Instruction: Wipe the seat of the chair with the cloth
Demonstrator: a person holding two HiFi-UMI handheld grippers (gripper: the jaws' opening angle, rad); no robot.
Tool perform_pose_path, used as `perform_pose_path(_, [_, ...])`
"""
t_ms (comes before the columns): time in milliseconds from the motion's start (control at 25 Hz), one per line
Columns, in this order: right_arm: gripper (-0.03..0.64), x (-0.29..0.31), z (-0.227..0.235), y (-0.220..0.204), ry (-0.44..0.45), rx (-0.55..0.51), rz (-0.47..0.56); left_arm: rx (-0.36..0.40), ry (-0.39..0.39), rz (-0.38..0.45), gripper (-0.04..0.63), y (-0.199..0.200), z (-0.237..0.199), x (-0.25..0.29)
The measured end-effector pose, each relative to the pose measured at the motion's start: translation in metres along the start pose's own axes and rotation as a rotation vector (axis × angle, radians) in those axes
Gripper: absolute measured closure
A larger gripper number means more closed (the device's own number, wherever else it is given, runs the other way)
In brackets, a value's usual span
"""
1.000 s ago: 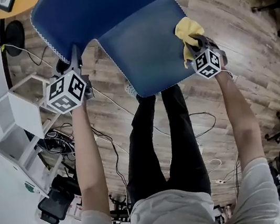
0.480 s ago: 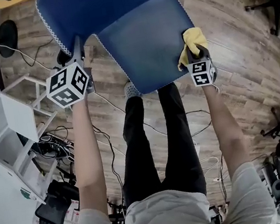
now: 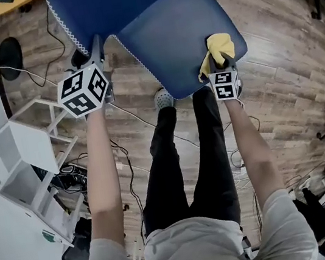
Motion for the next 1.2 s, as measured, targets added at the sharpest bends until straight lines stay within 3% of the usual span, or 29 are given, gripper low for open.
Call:
perform_pose_path(200, [0.534,-0.010,-0.055,-0.002,-0.012,0.117,0.007,0.033,-0.072,-0.026,0.462,0.003,-0.006,0.004])
perform_pose_path(640, [0.534,-0.034,-0.153,-0.011,0.075,0.139,-0.017,0.057,-0.156,-0.011,0.439,-0.003,-0.002,-0.012])
perform_pose_path(920, [0.534,-0.051,-0.222,-0.009,0.273,0.157,-0.133,0.062,-0.174,-0.044,0.437,-0.016,-0.008,-0.047])
perform_pose_path(1200, [0.532,-0.118,-0.229,0.053,0.252,0.251,0.058,0.059,-0.201,-0.099,0.439,-0.024,0.004,-0.108])
Point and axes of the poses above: the fingertips, and each gripper's own axes: x forward along the fingers, z to its right, y out of its top, the point moved 7 cm from there along -x, backward along the fingers, and after that the axes turned 13 degrees about z, right-handed, at the moved point
